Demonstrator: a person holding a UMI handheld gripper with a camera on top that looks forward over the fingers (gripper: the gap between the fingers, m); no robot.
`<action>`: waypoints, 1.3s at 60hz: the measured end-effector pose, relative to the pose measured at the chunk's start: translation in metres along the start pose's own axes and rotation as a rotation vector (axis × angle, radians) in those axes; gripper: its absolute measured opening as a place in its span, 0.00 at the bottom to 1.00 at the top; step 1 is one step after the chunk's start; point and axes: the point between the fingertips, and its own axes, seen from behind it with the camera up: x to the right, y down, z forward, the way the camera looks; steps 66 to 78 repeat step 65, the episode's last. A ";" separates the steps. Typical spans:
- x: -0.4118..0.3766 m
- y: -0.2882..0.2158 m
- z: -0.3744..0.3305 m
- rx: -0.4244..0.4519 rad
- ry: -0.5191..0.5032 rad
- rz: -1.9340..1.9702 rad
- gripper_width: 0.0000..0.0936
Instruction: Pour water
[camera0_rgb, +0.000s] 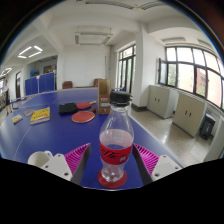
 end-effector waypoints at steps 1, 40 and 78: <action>0.013 -0.007 -0.003 -0.010 -0.001 -0.002 0.91; -0.053 0.000 -0.387 -0.077 0.086 -0.053 0.91; -0.056 0.004 -0.492 -0.036 0.088 -0.046 0.90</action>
